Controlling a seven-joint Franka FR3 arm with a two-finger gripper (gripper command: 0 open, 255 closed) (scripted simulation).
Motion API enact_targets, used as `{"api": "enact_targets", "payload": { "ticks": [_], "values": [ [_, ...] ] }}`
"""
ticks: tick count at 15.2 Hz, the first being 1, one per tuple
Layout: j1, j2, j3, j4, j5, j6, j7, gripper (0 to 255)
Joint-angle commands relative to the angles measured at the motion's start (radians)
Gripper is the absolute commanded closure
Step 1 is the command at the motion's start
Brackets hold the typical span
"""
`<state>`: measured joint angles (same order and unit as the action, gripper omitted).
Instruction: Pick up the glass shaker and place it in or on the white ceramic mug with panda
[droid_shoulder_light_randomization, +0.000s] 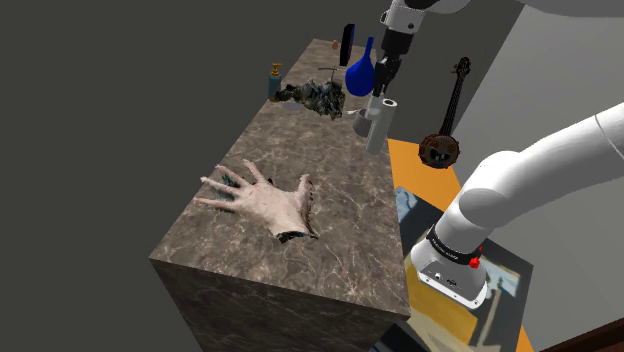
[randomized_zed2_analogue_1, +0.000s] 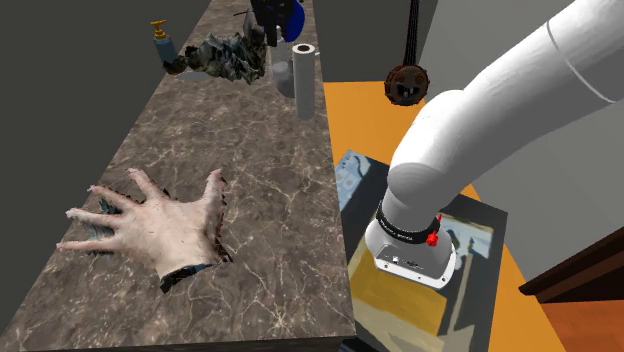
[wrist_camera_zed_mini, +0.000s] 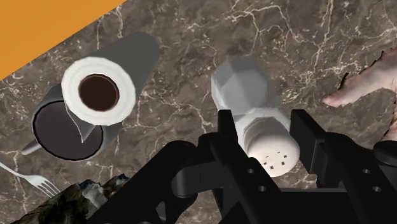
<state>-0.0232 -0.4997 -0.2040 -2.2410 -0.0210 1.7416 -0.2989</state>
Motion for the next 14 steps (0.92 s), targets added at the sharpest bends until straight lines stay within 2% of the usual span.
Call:
{"api": "enact_targets", "payload": {
  "ticks": [1,8,14],
  "values": [
    [-0.010,0.057,-0.039,0.052,-0.008,0.003,-0.049,255],
    [-0.033,0.279,-0.153,0.284,0.016,-0.015,-0.205,255],
    [-0.075,0.505,-0.236,0.538,0.091,-0.068,-0.348,255]
  ]
}}
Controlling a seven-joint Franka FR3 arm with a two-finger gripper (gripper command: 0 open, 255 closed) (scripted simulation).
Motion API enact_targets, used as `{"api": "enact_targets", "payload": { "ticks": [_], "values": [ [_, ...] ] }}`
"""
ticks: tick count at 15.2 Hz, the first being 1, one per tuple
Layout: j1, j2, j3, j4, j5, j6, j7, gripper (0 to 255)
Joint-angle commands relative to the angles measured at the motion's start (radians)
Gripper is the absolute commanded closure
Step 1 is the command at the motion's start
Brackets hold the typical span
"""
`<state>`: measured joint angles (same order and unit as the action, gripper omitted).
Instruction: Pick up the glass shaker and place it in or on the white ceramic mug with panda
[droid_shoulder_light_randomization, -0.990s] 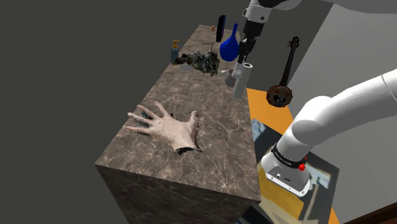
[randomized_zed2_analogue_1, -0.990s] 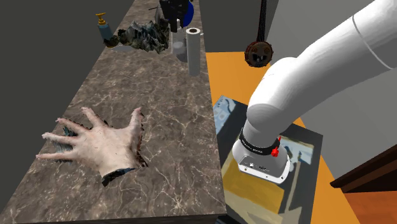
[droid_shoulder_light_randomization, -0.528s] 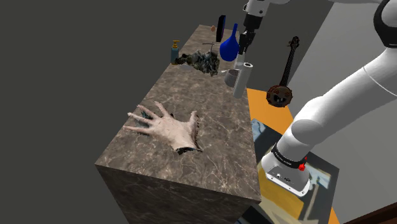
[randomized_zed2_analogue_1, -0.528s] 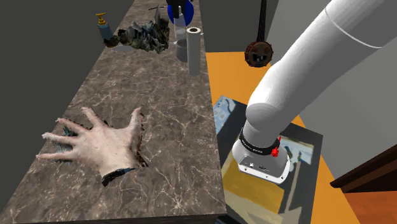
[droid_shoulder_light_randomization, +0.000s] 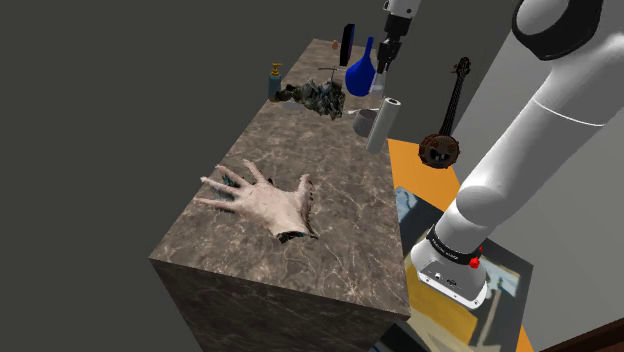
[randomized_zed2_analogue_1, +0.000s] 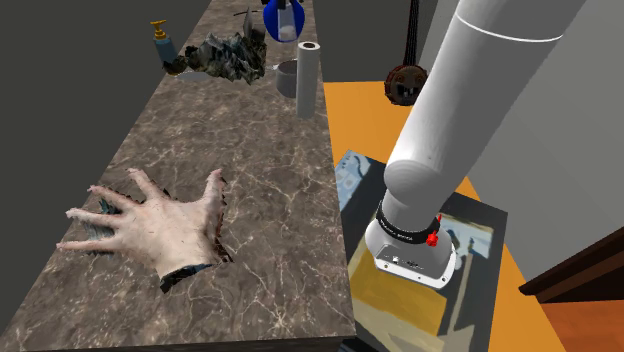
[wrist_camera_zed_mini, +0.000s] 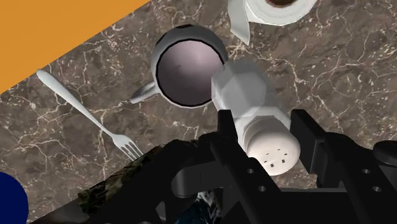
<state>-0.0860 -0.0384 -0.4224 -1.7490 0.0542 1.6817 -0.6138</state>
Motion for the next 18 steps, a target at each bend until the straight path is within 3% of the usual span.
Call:
{"api": "enact_targets", "payload": {
  "ticks": [1,4,18],
  "values": [
    [-0.023,0.085,-0.028,0.096,0.034,-0.021,-0.056,255],
    [-0.064,0.202,-0.052,0.240,0.085,-0.066,-0.117,255],
    [-0.056,0.194,-0.045,0.042,0.085,0.125,-0.128,255]
  ]
}}
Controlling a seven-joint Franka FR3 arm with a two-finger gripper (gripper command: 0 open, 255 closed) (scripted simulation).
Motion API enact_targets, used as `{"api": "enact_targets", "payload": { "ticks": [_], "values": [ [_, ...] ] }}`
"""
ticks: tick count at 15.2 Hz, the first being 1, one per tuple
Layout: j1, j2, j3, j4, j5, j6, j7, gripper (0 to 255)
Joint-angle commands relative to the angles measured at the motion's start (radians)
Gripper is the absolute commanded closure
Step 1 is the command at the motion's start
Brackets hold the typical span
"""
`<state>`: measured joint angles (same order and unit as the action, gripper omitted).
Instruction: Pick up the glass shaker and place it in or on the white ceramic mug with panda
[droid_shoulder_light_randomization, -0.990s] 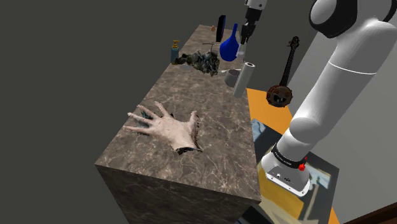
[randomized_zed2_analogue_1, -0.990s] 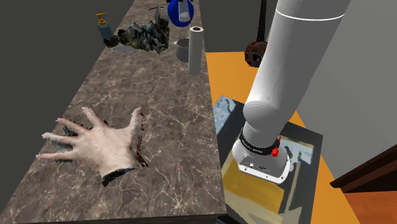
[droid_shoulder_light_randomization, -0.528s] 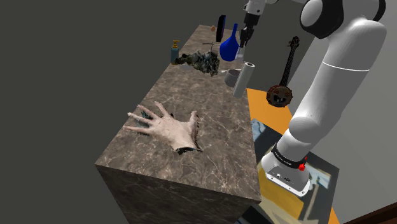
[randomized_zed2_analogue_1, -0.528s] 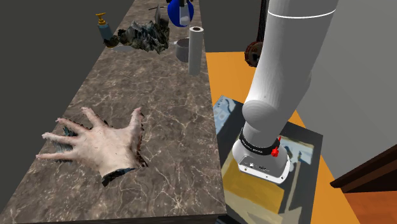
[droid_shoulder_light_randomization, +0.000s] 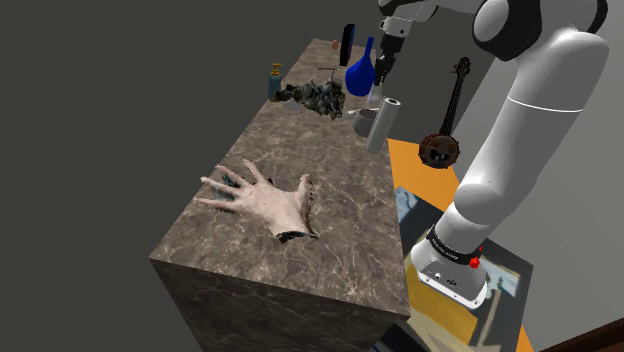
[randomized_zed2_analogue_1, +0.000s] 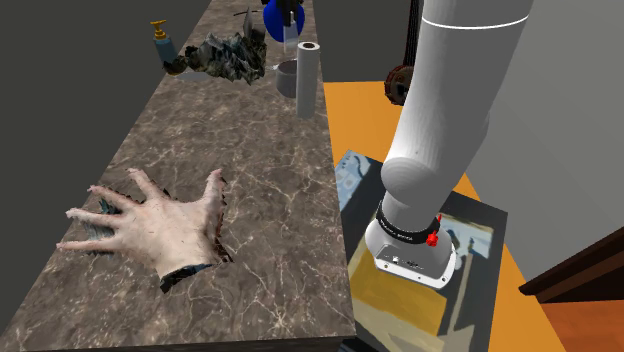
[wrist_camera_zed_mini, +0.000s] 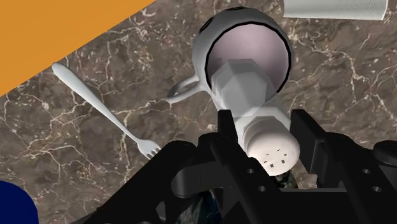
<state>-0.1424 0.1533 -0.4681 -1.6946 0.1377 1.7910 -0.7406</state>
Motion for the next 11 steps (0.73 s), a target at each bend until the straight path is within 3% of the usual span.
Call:
{"api": "enact_targets", "payload": {
  "ticks": [1,6,11],
  "values": [
    [0.001,0.004,0.001,-0.024,0.003,0.028,-0.002,255],
    [0.001,0.015,0.003,-0.084,0.011,0.098,-0.011,255],
    [0.001,0.015,0.003,-0.084,0.011,0.098,-0.011,255]
  ]
}}
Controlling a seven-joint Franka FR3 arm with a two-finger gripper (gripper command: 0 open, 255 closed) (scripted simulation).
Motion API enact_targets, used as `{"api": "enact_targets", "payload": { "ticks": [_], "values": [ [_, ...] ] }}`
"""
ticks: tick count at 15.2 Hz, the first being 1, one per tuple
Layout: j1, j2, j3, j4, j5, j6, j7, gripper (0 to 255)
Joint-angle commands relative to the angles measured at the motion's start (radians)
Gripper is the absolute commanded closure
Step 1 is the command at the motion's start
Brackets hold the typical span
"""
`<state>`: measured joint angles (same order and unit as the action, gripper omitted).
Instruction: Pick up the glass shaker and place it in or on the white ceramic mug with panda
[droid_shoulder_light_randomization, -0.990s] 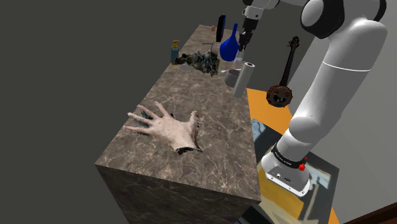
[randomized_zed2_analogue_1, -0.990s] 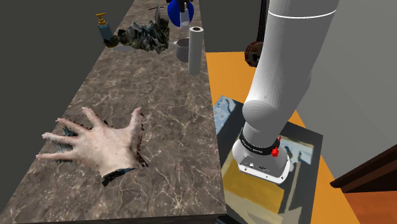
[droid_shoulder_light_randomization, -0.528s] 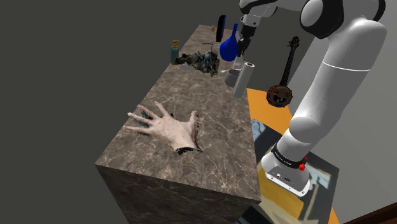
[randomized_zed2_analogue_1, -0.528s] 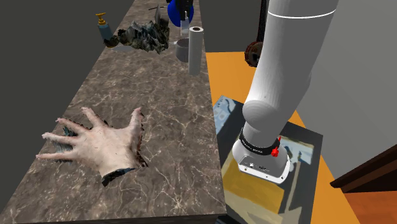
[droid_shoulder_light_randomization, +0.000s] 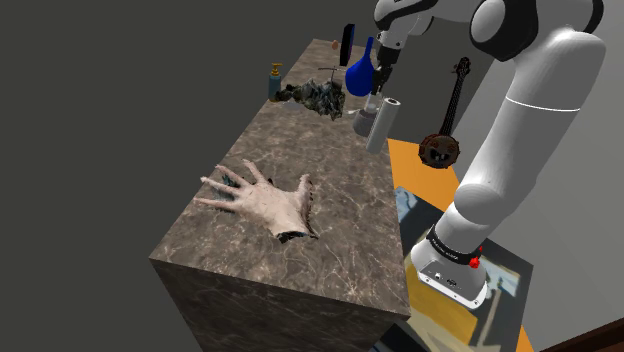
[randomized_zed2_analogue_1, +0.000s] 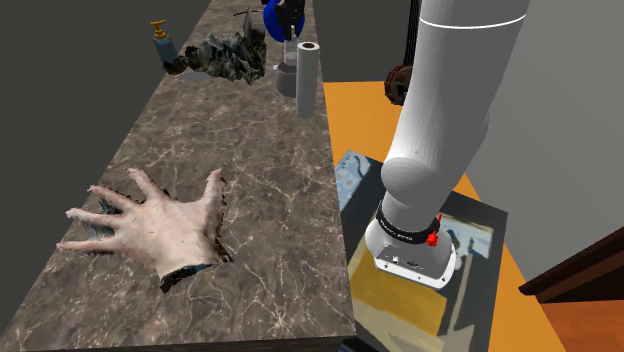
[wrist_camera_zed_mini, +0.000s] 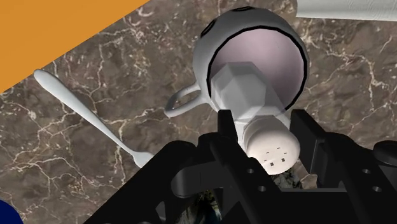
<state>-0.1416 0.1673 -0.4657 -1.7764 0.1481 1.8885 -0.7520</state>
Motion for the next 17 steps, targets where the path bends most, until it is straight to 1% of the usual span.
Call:
{"api": "enact_targets", "payload": {
  "ticks": [1,3,4,9,13,17],
  "values": [
    [0.001,0.001,0.001,-0.002,0.000,0.000,0.000,255],
    [0.001,0.001,0.001,-0.002,0.000,0.000,0.000,255],
    [0.001,0.000,0.000,-0.004,0.000,0.001,0.000,0],
    [0.001,0.001,0.001,-0.002,0.000,0.000,0.000,0],
    [-0.006,-0.008,-0.005,0.114,-0.008,-0.124,0.007,0],
    [-0.006,-0.008,-0.005,0.114,-0.008,-0.124,0.007,0]
  ]
}}
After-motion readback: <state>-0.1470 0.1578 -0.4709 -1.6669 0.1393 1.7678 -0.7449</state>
